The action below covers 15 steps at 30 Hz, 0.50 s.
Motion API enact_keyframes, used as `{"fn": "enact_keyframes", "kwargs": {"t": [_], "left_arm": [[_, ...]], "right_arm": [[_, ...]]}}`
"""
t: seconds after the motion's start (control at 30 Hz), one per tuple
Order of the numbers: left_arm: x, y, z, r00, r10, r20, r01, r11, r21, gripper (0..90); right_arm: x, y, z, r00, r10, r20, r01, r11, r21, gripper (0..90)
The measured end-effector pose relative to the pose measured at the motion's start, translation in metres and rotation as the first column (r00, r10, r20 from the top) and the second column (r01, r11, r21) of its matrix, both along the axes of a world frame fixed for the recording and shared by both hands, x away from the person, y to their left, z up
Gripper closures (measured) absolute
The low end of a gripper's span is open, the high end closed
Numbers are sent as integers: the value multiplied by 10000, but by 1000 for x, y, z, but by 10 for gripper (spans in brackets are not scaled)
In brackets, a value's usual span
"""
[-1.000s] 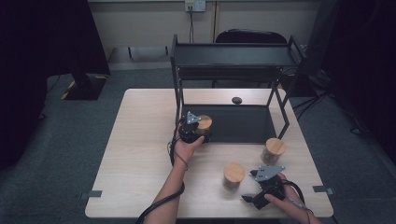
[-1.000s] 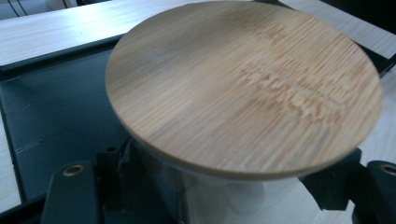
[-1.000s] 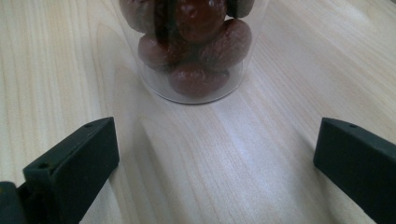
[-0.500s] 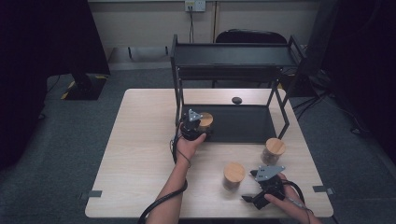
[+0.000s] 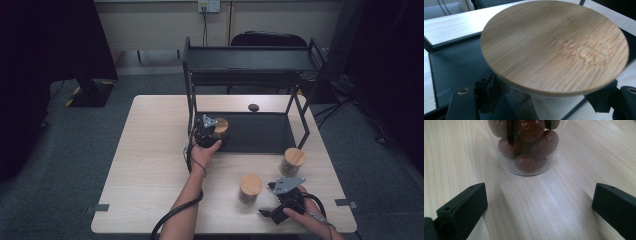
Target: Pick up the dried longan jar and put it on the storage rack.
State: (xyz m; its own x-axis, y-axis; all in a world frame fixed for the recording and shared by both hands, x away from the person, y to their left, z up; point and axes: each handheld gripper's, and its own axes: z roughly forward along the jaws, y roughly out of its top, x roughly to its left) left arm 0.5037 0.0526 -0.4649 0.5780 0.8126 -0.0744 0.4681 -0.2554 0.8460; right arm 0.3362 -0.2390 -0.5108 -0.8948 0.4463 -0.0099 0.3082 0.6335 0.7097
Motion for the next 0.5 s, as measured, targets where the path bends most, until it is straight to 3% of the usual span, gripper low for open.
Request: {"fn": "enact_keyframes", "kwargs": {"t": [0.5], "left_arm": [[10, -4, -2, 9989, 440, 137, -444, 9984, 353, 258]], "right_arm": [[0, 0, 0, 10000, 3, 6, -3, 10000, -2, 0]]}}
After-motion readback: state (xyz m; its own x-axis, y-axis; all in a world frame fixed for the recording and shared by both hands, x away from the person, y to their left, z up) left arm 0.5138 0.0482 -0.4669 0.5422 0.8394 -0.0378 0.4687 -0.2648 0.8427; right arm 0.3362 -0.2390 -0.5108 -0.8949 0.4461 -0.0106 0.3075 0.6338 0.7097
